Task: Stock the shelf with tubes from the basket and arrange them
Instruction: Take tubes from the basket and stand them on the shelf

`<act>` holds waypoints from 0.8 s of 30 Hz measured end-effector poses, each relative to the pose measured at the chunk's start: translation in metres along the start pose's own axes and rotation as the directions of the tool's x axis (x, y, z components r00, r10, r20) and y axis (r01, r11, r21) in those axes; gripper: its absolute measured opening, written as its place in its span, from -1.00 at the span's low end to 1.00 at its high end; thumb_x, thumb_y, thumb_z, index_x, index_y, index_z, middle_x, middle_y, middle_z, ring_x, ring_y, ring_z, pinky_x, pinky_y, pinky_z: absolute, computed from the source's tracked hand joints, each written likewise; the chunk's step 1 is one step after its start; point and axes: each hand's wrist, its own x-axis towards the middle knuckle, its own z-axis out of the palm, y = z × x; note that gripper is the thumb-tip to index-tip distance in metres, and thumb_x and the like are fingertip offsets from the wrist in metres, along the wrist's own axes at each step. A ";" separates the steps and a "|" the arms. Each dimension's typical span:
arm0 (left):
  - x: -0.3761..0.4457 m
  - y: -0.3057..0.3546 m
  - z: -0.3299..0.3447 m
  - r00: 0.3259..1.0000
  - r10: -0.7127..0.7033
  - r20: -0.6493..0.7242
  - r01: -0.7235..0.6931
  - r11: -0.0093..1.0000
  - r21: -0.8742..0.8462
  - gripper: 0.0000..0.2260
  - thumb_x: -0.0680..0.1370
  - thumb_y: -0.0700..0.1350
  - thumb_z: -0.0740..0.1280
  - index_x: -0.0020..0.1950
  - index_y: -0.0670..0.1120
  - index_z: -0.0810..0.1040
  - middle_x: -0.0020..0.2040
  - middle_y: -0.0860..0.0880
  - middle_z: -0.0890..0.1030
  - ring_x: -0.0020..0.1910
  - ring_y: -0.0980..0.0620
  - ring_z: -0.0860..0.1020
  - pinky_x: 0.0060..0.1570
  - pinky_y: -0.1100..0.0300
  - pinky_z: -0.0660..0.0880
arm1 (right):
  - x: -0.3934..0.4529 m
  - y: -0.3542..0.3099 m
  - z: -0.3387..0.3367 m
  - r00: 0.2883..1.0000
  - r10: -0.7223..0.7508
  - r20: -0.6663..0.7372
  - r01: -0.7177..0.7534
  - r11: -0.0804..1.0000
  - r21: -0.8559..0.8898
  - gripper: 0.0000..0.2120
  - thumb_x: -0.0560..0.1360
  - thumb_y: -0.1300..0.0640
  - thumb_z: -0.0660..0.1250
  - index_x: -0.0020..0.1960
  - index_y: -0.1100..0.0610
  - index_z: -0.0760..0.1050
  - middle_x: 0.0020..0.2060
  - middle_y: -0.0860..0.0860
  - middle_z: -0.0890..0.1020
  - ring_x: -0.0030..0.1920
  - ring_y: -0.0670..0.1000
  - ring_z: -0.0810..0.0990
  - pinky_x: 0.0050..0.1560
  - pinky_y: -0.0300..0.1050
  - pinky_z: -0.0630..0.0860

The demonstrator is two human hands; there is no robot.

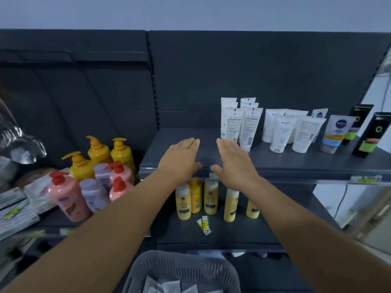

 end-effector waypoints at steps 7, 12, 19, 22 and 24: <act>-0.093 -0.030 0.049 0.991 -0.019 0.132 0.024 0.999 -0.033 -0.36 0.60 0.04 0.23 0.56 -0.13 0.02 0.56 -0.09 0.12 0.54 -0.03 0.11 0.46 0.11 0.09 | -0.066 -0.043 0.071 0.986 0.023 0.167 -0.023 1.000 -0.002 -0.27 0.59 -0.05 0.21 0.58 0.12 -0.11 0.57 0.04 -0.03 0.57 0.05 -0.11 0.52 0.03 -0.06; -0.136 -0.043 0.101 0.976 -0.047 0.212 0.065 0.995 -0.077 -0.37 0.58 0.04 0.26 0.55 -0.14 0.08 0.53 -0.11 0.20 0.51 -0.05 0.18 0.45 0.06 0.18 | -0.101 -0.057 0.124 0.959 0.035 0.281 -0.034 0.999 -0.006 -0.28 0.59 -0.05 0.20 0.58 0.14 -0.11 0.57 0.04 -0.03 0.57 0.06 -0.10 0.52 0.04 -0.05; -0.177 -0.054 0.179 0.918 -0.099 0.384 0.145 0.985 -0.093 -0.35 0.60 0.05 0.23 0.57 -0.14 0.01 0.57 -0.10 0.11 0.54 -0.04 0.11 0.50 0.09 0.10 | -0.136 -0.054 0.193 0.881 0.028 0.472 -0.046 0.999 0.026 -0.27 0.60 -0.04 0.18 0.58 0.15 -0.15 0.57 0.05 -0.06 0.57 0.06 -0.13 0.53 0.03 -0.10; -0.192 -0.057 0.212 0.882 -0.127 0.454 0.189 0.978 -0.093 -0.36 0.59 0.06 0.23 0.56 -0.13 0.04 0.56 -0.09 0.14 0.52 -0.06 0.16 0.49 0.07 0.14 | -0.150 -0.045 0.222 0.845 0.038 0.533 -0.066 0.997 0.033 -0.27 0.60 -0.04 0.18 0.58 0.14 -0.15 0.57 0.04 -0.06 0.57 0.05 -0.13 0.53 0.02 -0.11; -0.200 -0.056 0.231 0.856 -0.137 0.499 0.199 0.977 -0.074 -0.36 0.59 0.06 0.25 0.56 -0.13 0.06 0.55 -0.09 0.17 0.51 -0.06 0.19 0.48 0.05 0.16 | -0.158 -0.037 0.241 0.818 0.042 0.574 -0.076 0.996 0.036 -0.28 0.60 -0.04 0.19 0.58 0.14 -0.14 0.57 0.04 -0.04 0.57 0.06 -0.11 0.54 0.01 -0.10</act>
